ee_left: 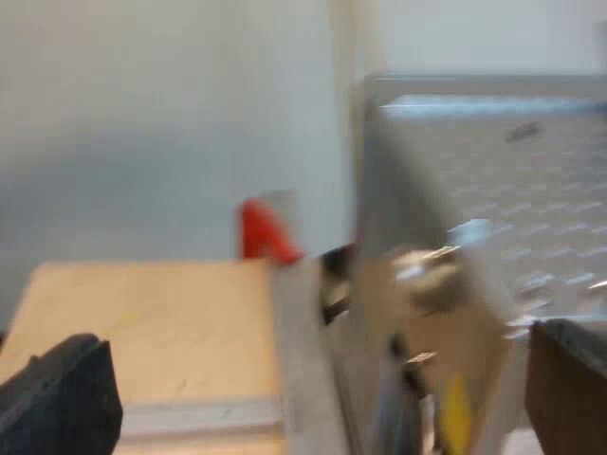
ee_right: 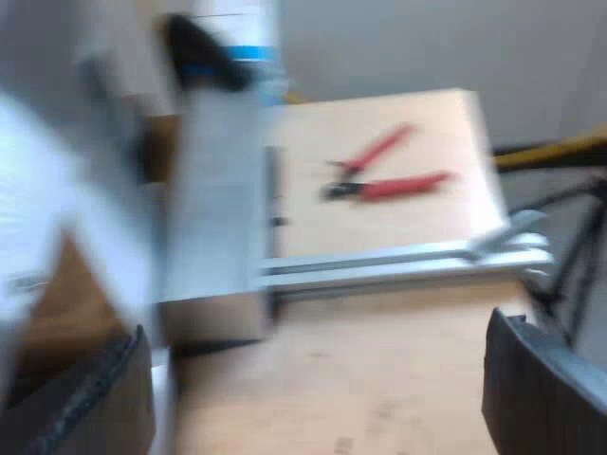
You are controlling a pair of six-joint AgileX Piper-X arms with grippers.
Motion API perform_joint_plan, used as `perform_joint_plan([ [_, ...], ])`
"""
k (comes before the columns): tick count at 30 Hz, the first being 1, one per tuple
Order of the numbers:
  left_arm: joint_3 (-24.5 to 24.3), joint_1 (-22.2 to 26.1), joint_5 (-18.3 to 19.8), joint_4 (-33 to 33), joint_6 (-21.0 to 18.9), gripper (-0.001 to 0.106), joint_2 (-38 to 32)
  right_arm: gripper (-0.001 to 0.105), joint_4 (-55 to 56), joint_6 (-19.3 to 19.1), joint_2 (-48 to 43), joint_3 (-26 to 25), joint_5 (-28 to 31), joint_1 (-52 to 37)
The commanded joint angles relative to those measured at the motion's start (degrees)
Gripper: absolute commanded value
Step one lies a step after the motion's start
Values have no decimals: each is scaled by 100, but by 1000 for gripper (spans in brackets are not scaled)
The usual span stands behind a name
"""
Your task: Place mug into machine
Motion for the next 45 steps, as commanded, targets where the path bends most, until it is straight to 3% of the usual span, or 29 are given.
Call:
perform_joint_plan([
  [1,-41,64,104,277,-65,89,-121,71,106,-191,-183,-2,-323,-657],
  [7,-41,-16,104,879,-14,89,-570,71,582,-974,-711,-2,-325,-1453],
  [19,-41,-16,104,1947,-14,89,-2314,71,1338,-859,-2559,13,-954,-1398],
  [28,-54,-16,104,2751,-14,89,-3865,71,2035,-856,-3867,13,-956,-1398],
  [32,-247,19,99,3464,5,89,-3801,71,2048,-856,-4482,144,-956,-1398],
  [35,-247,19,99,3574,49,89,-3839,71,2104,-856,-4874,286,-956,-1398],
  [40,-200,19,-45,3418,154,89,-3839,71,2420,-908,-4831,296,-1138,-1391],
  [45,92,19,-304,2906,156,89,-3839,71,1821,-907,-4822,849,-1267,-1391],
])
